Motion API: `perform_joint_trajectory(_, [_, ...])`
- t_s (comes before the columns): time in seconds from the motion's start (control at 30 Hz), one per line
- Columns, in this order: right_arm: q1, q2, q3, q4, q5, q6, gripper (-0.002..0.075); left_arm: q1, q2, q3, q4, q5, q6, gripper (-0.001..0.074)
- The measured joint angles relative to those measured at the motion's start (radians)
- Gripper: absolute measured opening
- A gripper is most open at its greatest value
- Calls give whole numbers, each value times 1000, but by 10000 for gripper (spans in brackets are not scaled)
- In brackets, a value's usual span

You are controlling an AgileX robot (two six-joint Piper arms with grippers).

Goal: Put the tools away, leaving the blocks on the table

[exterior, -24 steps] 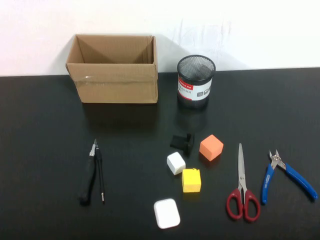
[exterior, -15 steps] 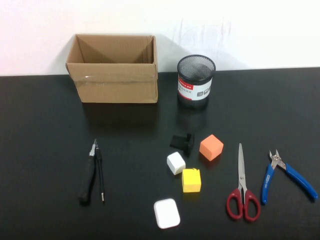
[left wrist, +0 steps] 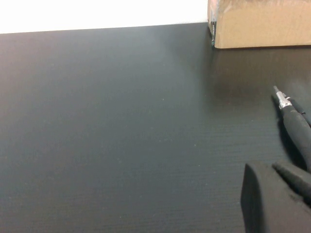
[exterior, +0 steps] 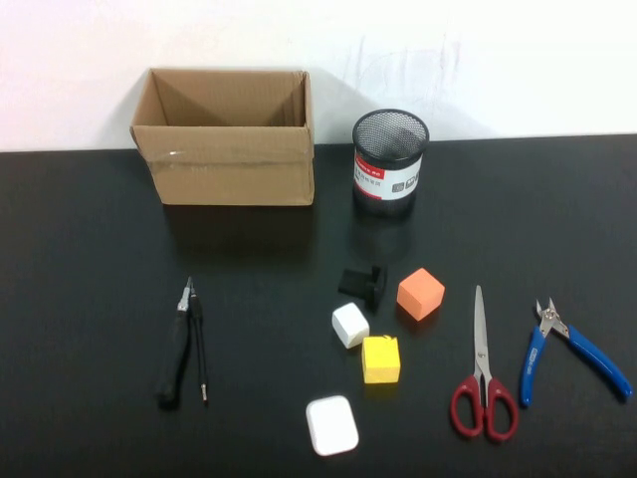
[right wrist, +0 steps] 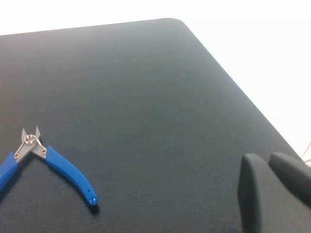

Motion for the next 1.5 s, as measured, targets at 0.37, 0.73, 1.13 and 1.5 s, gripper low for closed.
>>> perform_joint_trajectory(0.37, [0, 0, 0, 0, 0, 0, -8, 0, 0, 0, 0, 0, 0, -4])
perform_joint_trajectory(0.73, [0, 0, 0, 0, 0, 0, -8, 0, 0, 0, 0, 0, 0, -4])
perform_joint_trajectory(1.13, [0, 0, 0, 0, 0, 0, -8, 0, 0, 0, 0, 0, 0, -4])
perform_joint_trajectory(1.5, [0, 0, 0, 0, -26, 0, -8, 0, 0, 0, 0, 0, 0, -4])
